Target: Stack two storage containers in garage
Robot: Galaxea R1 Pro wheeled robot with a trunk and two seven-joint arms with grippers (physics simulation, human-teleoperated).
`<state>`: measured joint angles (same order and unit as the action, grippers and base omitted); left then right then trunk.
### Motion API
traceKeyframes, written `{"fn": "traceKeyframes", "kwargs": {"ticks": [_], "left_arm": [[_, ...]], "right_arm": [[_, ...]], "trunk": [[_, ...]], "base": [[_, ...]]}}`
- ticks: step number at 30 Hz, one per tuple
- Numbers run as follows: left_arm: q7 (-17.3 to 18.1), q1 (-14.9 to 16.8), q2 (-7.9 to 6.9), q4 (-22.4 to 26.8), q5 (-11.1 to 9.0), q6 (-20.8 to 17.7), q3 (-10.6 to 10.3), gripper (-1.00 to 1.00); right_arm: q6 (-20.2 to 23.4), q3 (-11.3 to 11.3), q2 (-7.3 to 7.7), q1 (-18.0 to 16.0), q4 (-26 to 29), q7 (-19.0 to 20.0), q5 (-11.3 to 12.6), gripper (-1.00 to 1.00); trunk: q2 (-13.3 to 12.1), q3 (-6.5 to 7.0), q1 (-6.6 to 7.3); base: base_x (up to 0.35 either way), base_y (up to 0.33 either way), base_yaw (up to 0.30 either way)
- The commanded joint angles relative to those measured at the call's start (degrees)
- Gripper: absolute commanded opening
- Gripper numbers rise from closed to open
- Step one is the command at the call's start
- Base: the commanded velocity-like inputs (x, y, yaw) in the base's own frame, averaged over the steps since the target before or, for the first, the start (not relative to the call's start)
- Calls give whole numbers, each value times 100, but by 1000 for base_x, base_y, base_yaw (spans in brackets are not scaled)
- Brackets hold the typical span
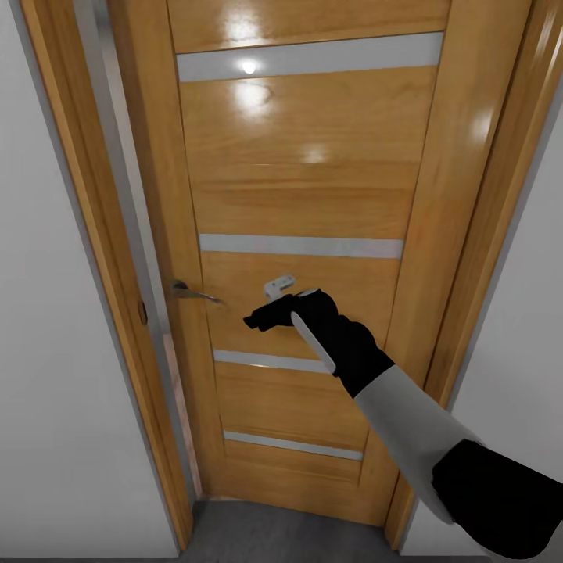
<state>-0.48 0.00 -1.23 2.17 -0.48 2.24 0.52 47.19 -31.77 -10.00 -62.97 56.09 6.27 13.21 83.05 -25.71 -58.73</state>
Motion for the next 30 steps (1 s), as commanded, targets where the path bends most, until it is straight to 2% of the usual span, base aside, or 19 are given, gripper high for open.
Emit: {"fn": "traceKeyframes", "kwargs": {"ticks": [1,12,21,28,30], "left_arm": [[-5,0,0,3,-5,13,3,100],[-3,0,0,3,-5,13,1,100],[4,0,0,3,-5,13,1,100],[4,0,0,3,-5,13,4,100],[4,0,0,3,-5,13,5,100]], "right_arm": [[23,1,0,-5,-48,15,-16,100],[-35,-26,0,-5,-216,-74,-77,100],[-55,-87,0,-5,-138,-30,-87,100],[-84,-407,0,-5,-137,-94,-89,100],[-98,-437,0,-5,-156,-334,-88,100]], "trunk": [[3,-6,0],[3,-6,0],[3,-6,0],[3,-6,0],[3,-6,0]], "base": [[0,0,0],[7,0,0],[204,0,0],[33,0,0],[4,0,0]]}}
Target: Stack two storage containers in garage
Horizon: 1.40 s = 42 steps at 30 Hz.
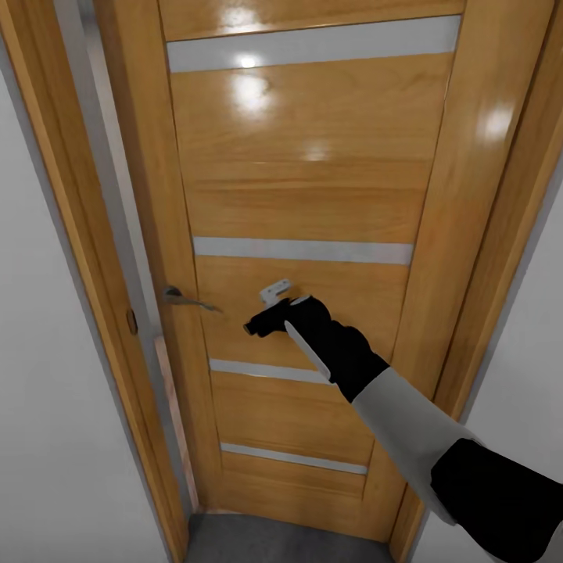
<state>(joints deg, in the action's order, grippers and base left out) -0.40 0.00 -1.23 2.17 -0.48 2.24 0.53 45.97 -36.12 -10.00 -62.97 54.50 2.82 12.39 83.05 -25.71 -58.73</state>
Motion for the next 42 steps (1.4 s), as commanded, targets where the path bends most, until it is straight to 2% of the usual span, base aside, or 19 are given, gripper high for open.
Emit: {"fn": "traceKeyframes", "kwargs": {"ticks": [1,6,9,18,23,30,32,36,42], "left_arm": [[-4,0,0,3,-5,13,3,100],[-4,0,0,3,-5,13,6,100],[-5,0,0,3,-5,13,8,100],[-4,0,0,3,-5,13,4,100],[-4,0,0,3,-5,13,6,100],[-4,0,0,3,-5,13,8,100],[-4,0,0,3,-5,13,9,100],[-4,0,0,3,-5,13,9,100],[-4,0,0,3,-5,13,9,100]], "right_arm": [[21,-7,0,-3,-7,-99,-4,100],[7,-46,0,0,-178,-1236,19,100],[-118,-75,0,-4,-591,-1583,12,100],[-577,-127,0,-54,-1377,-1826,-143,100],[-817,-132,0,-339,-2056,-2065,-171,100],[-882,-132,0,-429,-2236,-2269,-158,100],[-906,-126,0,-629,-2497,-2414,-151,100],[-1015,-122,0,-808,-2828,-2459,-149,100],[-1061,-95,0,-856,-2942,-2577,-146,100]], "trunk": [[3,-6,0],[3,-6,0],[3,-6,0],[3,-6,0],[3,-6,0],[3,-6,0],[3,-6,0],[3,-6,0],[3,-6,0]], "base": [[2,0,0],[0,0,0],[0,0,0],[0,0,0],[0,0,0],[0,0,0],[0,0,0],[0,0,0],[0,0,0]]}}
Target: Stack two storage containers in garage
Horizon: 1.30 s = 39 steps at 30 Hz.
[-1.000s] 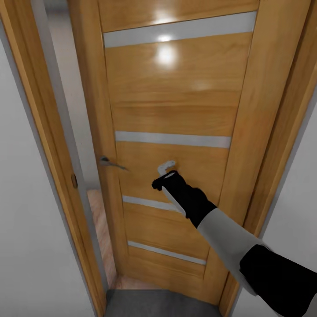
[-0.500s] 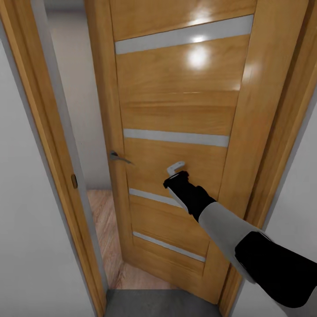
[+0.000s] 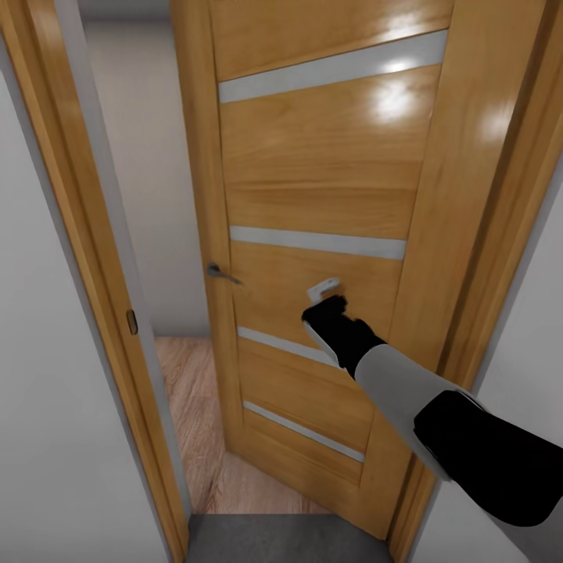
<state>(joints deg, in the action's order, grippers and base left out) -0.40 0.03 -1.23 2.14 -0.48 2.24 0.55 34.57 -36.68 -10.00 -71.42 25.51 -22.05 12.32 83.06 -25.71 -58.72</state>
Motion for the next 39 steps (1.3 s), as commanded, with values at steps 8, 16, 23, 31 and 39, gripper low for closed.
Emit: {"fn": "traceKeyframes", "kwargs": {"ticks": [8,16,23,31,39], "left_arm": [[-8,-3,0,6,-5,13,6,100],[-5,-3,0,6,-5,13,6,100],[-9,-3,0,6,-5,13,5,100],[-9,-3,0,6,-5,13,5,100],[-11,-3,0,6,-5,13,-1,100]], "right_arm": [[-86,-12,0,-263,-413,-137,-116,100],[53,17,0,-274,351,-77,-61,100],[133,50,0,-268,753,245,552,100],[130,49,0,-212,769,646,791,100],[132,47,0,-206,771,791,808,100]], "trunk": [[2,-5,0],[2,-5,0],[2,-5,0],[2,-5,0],[2,-5,0]], "base": [[0,0,0],[0,0,0],[0,0,0],[0,0,0],[0,0,0]]}}
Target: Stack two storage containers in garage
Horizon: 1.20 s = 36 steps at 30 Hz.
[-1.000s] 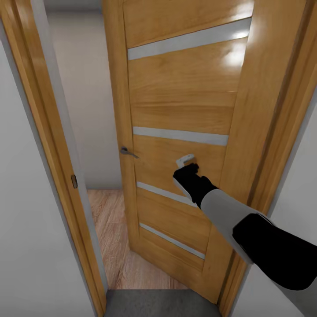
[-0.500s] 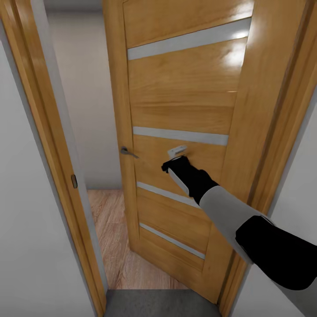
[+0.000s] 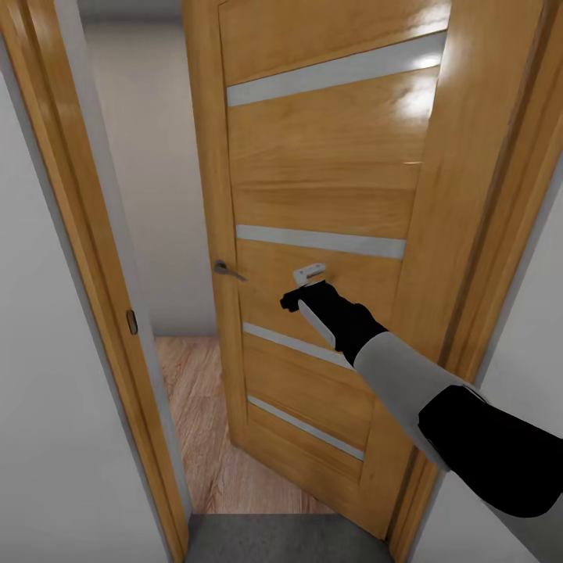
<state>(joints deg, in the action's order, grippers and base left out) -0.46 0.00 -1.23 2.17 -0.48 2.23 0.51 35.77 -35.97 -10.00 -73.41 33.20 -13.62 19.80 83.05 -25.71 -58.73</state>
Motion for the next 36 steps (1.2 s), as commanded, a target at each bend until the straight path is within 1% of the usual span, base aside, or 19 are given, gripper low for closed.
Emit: {"fn": "traceKeyframes", "kwargs": {"ticks": [1,8,9,11,16,24,32,36], "left_arm": [[-5,0,0,3,-5,14,3,100],[-5,0,0,3,-5,14,2,100],[-6,0,-8,20,-22,23,11,100],[-3,0,-8,20,-22,23,11,100],[-5,0,-9,20,-22,23,11,100],[-4,0,-9,21,-22,23,11,100],[-5,0,-9,22,-22,23,10,100],[-6,0,-9,20,-22,23,11,100]], "right_arm": [[12,-23,0,-7,2,-47,61,100],[9,-21,0,-7,-2,15,67,100],[-24,-55,0,27,-36,45,93,100],[-56,-119,0,92,-86,9,38,100],[-71,-116,0,114,-112,-15,13,100],[-77,-121,0,363,-141,-40,40,100],[-77,-143,0,386,-150,-97,45,100],[-100,-185,0,488,-75,-110,49,100]], "trunk": [[3,-6,0],[3,-6,0],[3,-6,0],[3,-6,0],[3,-6,0],[3,-6,0],[3,-6,0],[3,-6,0]], "base": [[0,0,0],[0,0,0],[0,0,0],[0,0,0],[0,0,0],[0,0,0],[0,0,0],[0,0,0]]}}
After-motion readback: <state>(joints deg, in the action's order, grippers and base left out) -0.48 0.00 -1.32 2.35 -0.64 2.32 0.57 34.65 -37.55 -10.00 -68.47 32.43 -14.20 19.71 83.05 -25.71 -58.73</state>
